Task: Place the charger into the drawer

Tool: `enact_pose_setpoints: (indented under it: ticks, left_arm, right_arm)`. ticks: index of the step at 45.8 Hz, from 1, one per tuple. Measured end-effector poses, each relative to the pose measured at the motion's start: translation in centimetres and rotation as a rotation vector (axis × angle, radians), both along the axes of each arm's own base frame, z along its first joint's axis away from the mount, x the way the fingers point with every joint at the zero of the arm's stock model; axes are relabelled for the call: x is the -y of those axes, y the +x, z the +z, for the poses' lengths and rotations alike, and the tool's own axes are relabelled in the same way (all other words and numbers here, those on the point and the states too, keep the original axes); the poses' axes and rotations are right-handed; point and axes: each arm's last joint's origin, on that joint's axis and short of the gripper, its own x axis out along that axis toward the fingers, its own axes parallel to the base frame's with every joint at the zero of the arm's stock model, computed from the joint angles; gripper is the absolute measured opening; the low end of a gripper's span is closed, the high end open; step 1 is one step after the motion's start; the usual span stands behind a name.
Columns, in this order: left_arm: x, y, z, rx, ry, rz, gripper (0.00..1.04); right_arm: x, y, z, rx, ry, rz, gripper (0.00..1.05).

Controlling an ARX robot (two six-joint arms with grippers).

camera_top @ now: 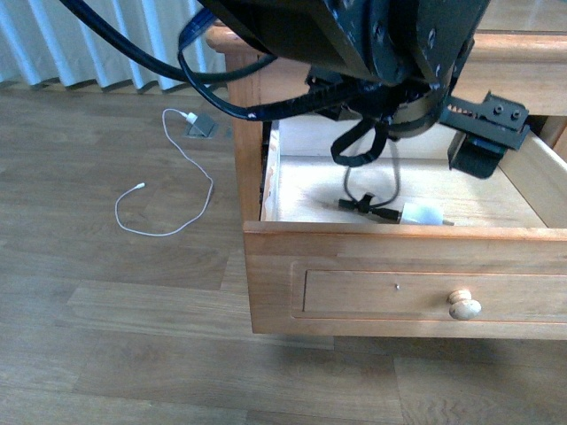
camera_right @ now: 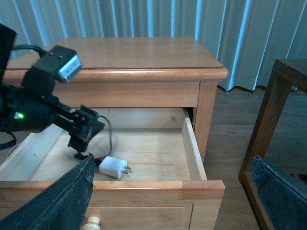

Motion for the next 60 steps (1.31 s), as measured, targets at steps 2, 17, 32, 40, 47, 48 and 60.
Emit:
enact_pose_setpoints:
  ticks: [2,17,32,40,47,48,60]
  left_arm:
    - [-0.8,-0.4,1.3,0.045,-0.004,0.039,0.98]
    - [-13.5,-6.5,12.8,0.384,-0.037,0.498,0.99]
    - [-24.5,-23.1,12.5,0.451,-0.015,0.900,0.99]
    - [-26.0,-26.5,12.1,0.483,-0.098,0.969,0.99]
    - [-26.3,-26.3,11.4,0.468,-0.178,0.778,0.89]
    - [-26.5,-26.3,10.9,0.463,-0.197,0.721,0.86]
    - [-28.3,-27.0,5.7,0.428,-0.270,0.445,0.36]
  right_arm:
    - [0.0,0.0,0.0,0.000,0.000,0.000,0.96]
    - [0.0,0.0,0.0,0.000,0.000,0.000,0.96]
    - [0.0,0.0,0.0,0.000,0.000,0.000,0.96]
    - [0.0,0.0,0.0,0.000,0.000,0.000,0.96]
    - [0.0,0.0,0.0,0.000,0.000,0.000,0.96]
    - [0.0,0.0,0.0,0.000,0.000,0.000,0.96]
    - [0.0,0.0,0.0,-0.001,0.000,-0.001,0.96]
